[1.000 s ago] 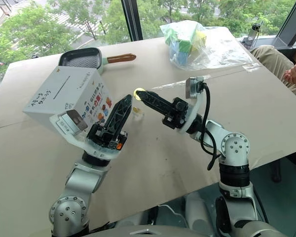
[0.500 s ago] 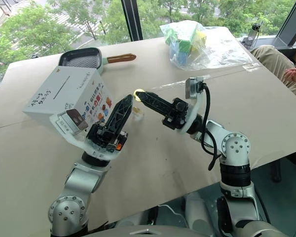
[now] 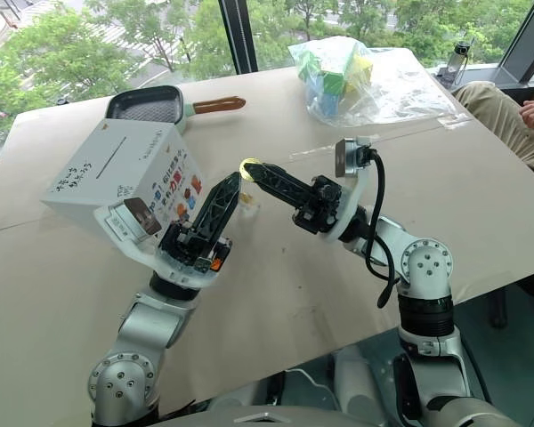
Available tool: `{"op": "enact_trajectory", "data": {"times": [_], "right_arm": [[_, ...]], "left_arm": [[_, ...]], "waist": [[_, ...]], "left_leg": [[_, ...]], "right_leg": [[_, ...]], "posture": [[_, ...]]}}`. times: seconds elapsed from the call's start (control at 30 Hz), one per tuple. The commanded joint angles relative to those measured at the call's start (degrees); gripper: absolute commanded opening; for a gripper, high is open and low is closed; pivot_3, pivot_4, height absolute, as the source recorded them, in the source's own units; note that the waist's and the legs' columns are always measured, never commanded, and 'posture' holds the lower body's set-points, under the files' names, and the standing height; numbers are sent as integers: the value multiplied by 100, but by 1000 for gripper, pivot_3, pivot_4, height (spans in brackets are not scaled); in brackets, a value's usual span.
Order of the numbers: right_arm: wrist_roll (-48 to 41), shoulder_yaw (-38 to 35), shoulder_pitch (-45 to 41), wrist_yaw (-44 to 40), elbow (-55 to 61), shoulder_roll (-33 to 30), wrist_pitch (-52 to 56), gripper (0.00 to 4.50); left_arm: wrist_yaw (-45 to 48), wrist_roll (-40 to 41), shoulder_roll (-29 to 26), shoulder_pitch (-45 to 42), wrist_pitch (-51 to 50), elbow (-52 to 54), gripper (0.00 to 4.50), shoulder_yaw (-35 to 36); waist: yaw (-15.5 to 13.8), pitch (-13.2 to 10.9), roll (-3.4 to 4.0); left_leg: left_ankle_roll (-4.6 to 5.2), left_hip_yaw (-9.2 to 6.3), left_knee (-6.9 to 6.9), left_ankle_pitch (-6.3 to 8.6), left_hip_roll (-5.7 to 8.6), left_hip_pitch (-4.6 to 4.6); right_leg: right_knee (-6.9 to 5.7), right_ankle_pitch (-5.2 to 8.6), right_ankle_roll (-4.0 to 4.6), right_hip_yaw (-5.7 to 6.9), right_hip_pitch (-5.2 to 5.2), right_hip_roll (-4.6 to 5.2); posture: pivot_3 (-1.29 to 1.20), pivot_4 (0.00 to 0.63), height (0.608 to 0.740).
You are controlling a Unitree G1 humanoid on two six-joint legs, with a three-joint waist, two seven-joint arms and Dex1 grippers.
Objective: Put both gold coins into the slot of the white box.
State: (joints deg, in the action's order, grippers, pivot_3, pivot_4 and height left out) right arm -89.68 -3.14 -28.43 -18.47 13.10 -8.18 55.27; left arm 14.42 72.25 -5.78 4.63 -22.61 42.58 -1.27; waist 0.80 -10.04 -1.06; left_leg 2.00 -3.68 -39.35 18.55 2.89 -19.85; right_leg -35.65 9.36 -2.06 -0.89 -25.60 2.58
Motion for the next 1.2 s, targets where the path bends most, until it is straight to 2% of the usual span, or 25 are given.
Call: {"op": "enact_trajectory", "data": {"times": [0.03,0.93,1.03,1.13,1.2], "right_arm": [[-113,74,-122,-179,313,-10,-13,0],[21,283,-158,-482,385,-244,32,0],[22,294,-181,-510,366,-286,58,932],[0,285,-175,-456,347,-291,59,2291],[-41,271,-164,-415,340,-289,67,2291]], "left_arm": [[-58,101,-55,0,-25,61,47,-80],[-150,341,-211,-43,-123,-158,47,-168],[-153,332,-202,-53,-115,-179,0,-165],[-151,331,-186,-57,-105,-198,0,-167],[-150,328,-179,-56,-91,-205,0,-169]], "waist": [[1,0,0],[-1,0,0],[0,-1,0],[-3,-1,0],[-4,-1,0]], "left_leg": [[0,0,0,0,0,0],[1,-2,2,0,0,-3],[1,-2,2,1,0,-2],[1,-2,3,1,-1,-3],[1,-3,3,1,-1,-4]], "right_leg": [[0,0,0,0,0,0],[7,1,0,1,0,1],[8,1,0,1,0,0],[8,1,0,1,0,0],[11,1,0,2,0,1]], "posture": [[0,150,721],[0,150,721],[0,150,721],[0,150,721],[0,150,721]]}}
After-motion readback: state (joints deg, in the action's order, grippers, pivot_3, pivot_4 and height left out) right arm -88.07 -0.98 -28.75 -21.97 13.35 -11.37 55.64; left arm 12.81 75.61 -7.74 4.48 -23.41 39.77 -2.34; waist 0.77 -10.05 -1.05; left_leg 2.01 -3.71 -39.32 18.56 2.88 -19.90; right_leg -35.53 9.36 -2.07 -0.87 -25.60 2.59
